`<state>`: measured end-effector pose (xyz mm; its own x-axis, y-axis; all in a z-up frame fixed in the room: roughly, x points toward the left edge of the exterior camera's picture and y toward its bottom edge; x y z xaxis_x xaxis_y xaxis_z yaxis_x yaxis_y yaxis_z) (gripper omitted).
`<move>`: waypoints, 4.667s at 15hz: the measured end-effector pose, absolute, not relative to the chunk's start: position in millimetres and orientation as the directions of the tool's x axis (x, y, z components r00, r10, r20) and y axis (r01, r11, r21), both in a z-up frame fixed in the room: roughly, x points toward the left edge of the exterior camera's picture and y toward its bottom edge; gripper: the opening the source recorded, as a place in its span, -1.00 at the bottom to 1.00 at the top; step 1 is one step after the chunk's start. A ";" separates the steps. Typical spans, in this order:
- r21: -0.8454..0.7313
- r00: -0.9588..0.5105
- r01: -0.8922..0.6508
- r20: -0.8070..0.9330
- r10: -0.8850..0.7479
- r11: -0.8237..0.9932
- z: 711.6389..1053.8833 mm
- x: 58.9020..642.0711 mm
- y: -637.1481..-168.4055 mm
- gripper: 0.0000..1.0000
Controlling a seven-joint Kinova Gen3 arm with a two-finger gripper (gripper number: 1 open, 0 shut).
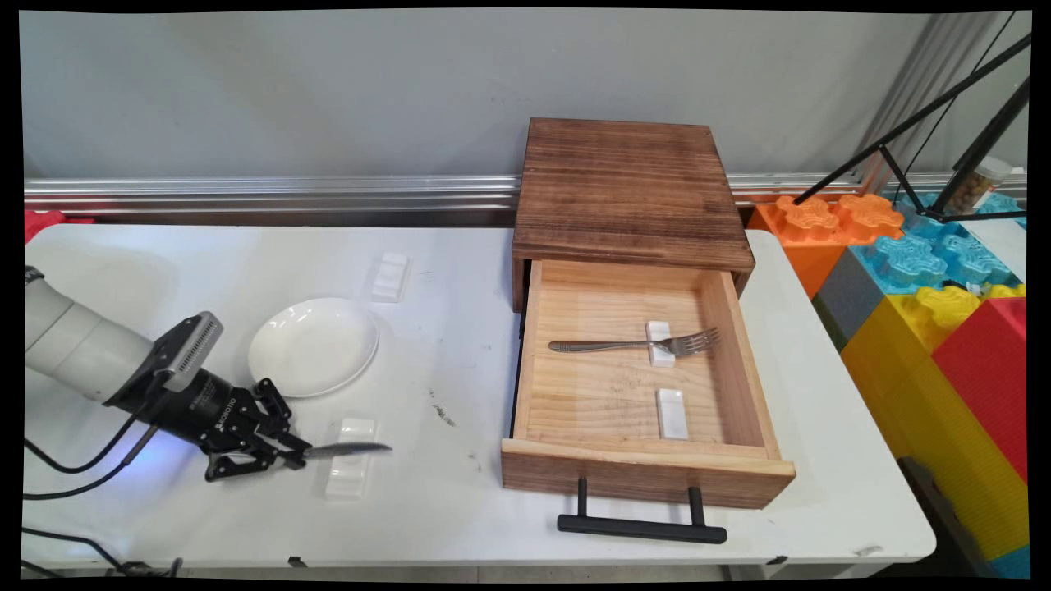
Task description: Place the picked object into the drawer
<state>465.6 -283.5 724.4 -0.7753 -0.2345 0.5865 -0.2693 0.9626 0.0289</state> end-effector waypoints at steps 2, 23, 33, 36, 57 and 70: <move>0.032 -0.776 -0.273 0.584 -0.240 0.961 725.2 466.8 -283.8 -1.00; 0.060 -0.759 -0.297 0.591 -0.273 0.953 825.1 438.5 -314.5 -1.00; 0.026 -0.745 -0.350 0.598 -0.296 0.936 885.6 351.3 -368.6 -1.00; 0.021 -0.737 -0.366 0.603 -0.304 0.930 898.2 322.4 -383.6 -1.00; 0.024 -0.761 -0.322 0.588 -0.274 0.947 895.1 128.4 -426.3 -1.00; 0.022 -0.755 -0.301 0.606 -0.252 0.953 838.0 78.1 -444.5 -1.00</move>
<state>78.1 -444.5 838.0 -0.7547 -0.2520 0.6057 -0.3009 0.9534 0.0218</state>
